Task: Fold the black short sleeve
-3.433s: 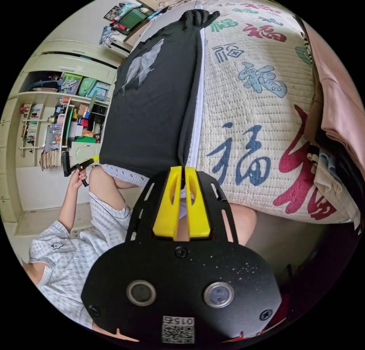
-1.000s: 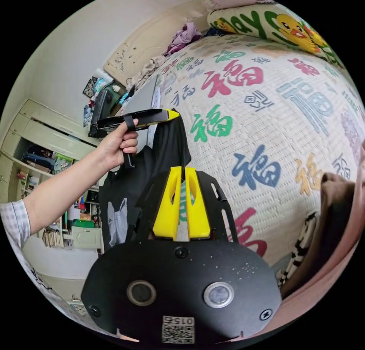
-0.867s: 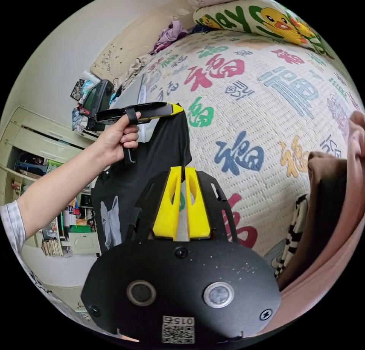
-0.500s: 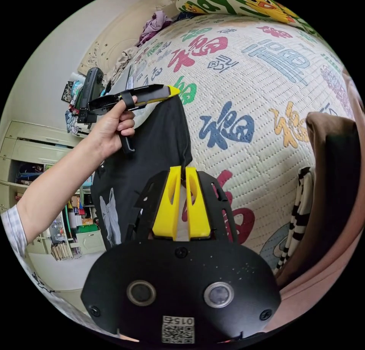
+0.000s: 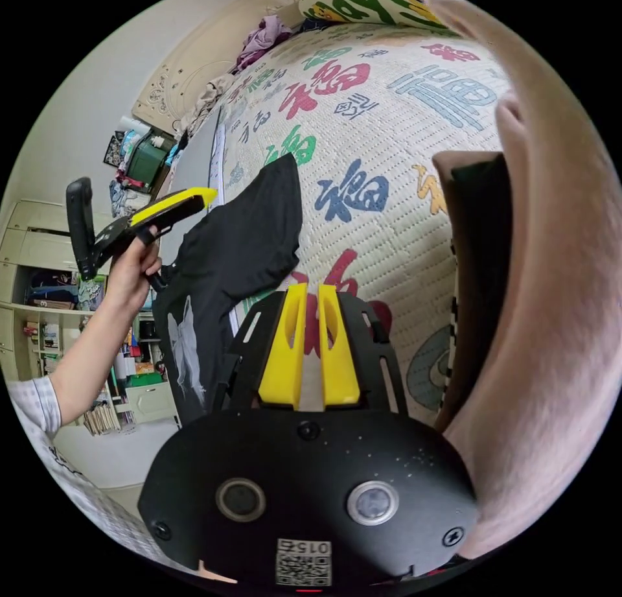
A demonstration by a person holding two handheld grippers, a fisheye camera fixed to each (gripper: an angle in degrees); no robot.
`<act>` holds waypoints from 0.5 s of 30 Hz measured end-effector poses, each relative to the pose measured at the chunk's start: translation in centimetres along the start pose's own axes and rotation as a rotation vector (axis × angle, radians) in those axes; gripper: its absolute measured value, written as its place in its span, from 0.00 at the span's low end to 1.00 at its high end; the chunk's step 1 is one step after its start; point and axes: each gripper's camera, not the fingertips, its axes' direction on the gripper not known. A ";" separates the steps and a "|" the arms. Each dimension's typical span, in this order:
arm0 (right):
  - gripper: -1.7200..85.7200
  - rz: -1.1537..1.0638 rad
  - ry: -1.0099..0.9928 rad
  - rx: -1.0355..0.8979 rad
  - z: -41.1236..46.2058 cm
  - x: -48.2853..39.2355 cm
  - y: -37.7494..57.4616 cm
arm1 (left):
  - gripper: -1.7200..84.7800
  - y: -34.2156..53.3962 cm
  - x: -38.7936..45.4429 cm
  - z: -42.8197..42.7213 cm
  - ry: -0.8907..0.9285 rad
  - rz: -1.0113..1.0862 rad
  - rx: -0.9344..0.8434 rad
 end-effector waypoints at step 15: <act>0.03 -0.320 -0.040 -0.182 12.6 -5.0 11.3 | 0.05 41.5 -8.8 -15.8 0.035 -0.953 0.146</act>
